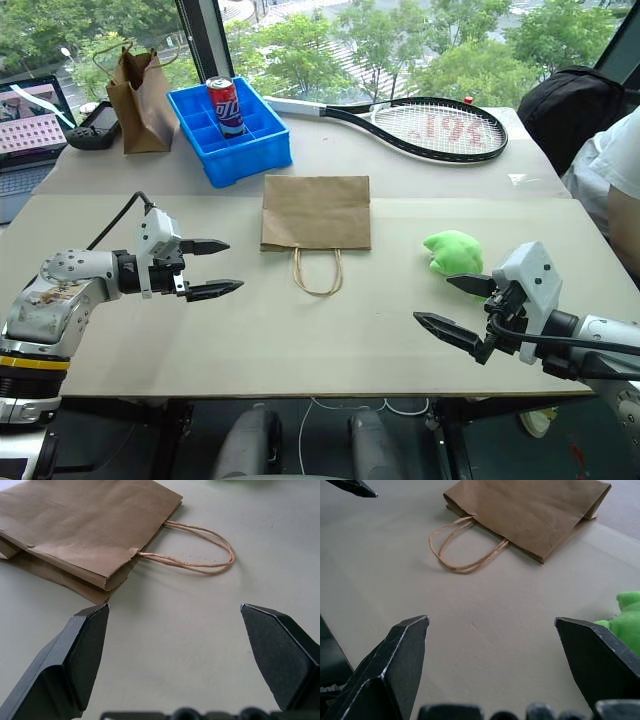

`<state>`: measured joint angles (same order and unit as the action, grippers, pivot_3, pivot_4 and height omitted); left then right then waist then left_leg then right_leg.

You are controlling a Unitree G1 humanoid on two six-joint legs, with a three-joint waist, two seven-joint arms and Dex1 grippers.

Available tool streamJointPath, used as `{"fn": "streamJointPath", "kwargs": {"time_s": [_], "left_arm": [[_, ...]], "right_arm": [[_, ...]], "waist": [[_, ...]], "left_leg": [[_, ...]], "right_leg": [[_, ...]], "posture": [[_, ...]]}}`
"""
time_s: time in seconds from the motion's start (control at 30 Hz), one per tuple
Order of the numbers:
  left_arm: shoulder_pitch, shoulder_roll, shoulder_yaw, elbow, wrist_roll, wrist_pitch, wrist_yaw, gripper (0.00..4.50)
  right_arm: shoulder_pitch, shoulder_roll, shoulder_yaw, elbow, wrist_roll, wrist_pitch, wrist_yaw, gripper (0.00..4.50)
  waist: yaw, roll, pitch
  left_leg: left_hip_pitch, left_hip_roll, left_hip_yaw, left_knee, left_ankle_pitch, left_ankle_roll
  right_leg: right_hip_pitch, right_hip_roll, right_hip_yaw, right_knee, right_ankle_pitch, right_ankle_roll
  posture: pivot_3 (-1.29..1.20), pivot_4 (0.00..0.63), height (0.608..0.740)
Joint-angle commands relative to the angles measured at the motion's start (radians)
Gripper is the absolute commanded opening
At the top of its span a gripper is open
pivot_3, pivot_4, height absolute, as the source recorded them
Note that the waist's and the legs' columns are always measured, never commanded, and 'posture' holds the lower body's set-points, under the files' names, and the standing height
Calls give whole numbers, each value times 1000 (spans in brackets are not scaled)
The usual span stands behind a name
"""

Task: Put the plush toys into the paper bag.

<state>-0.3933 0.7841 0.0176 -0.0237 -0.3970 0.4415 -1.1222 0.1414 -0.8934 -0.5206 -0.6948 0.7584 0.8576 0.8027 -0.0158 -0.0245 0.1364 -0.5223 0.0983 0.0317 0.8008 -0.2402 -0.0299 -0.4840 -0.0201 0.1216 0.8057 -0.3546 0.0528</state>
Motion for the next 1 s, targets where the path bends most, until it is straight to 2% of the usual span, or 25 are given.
{"fn": "streamJointPath", "kwargs": {"time_s": [0.03, 0.1, 0.2, 0.43, 0.6, 0.7, 0.87, 1.0], "left_arm": [[-67, -1, 6, 26, -35, -9, -67, 4500], [-154, -2, -39, 96, -31, -51, -177, 4500], [-251, -16, -129, 216, 66, -210, -286, 4500], [-489, -177, -263, 604, 218, -523, -417, 4500], [-596, -300, -308, 838, 301, -720, -446, 4500], [-636, -343, -347, 968, 382, -862, -428, 4500], [-684, -397, -365, 1116, 464, -974, -372, 4500], [-712, -444, -321, 1172, 450, -961, -338, 3340]], "right_arm": [[-15, -21, -16, -6, 10, -23, 14, 4467], [-32, -50, -10, -13, 36, -9, 36, 4467], [-82, -76, 10, -36, 104, 31, 24, 4467], [-165, -67, 98, -103, 208, 93, -98, 4467], [-161, -49, 110, -123, 227, 103, -191, 4467], [-140, -43, 99, -137, 230, 105, -225, 4467], [-107, -39, 74, -146, 251, 108, -273, 4467], [-87, -43, 67, -151, 254, 98, -297, 4500]], "waist": [[0, 0, 0], [5, 0, 0], [6, 0, 0], [3, 0, 1], [3, -1, 1], [3, -1, 1], [-3, -1, 1], [0, -1, 1]], "left_leg": [[0, 0, 0, 0, 0, 0], [0, 0, 0, 0, 0, 0], [0, -1, 0, 0, 1, 1], [-1, -1, -1, 0, 1, 1], [-2, -2, -2, 0, 1, 2], [-2, -2, -3, 0, 1, 2], [-1, -2, -4, 0, 1, 2], [-1, -4, -5, 0, 1, 2]], "right_leg": [[0, 0, 0, 0, 0, 0], [0, 0, 0, 0, 0, 0], [0, 0, -1, -1, 0, 0], [2, 0, -1, -2, 2, -2], [2, 0, -1, -2, 2, -2], [3, 0, -1, -2, 2, -3], [4, 0, -1, -2, 3, -2], [5, 0, -1, -2, 2, -1]], "posture": [[0, 150, 663], [0, 150, 663], [0, 150, 663], [0, 150, 663], [0, 150, 663], [0, 150, 663], [0, 150, 663], [0, 150, 663]]}}
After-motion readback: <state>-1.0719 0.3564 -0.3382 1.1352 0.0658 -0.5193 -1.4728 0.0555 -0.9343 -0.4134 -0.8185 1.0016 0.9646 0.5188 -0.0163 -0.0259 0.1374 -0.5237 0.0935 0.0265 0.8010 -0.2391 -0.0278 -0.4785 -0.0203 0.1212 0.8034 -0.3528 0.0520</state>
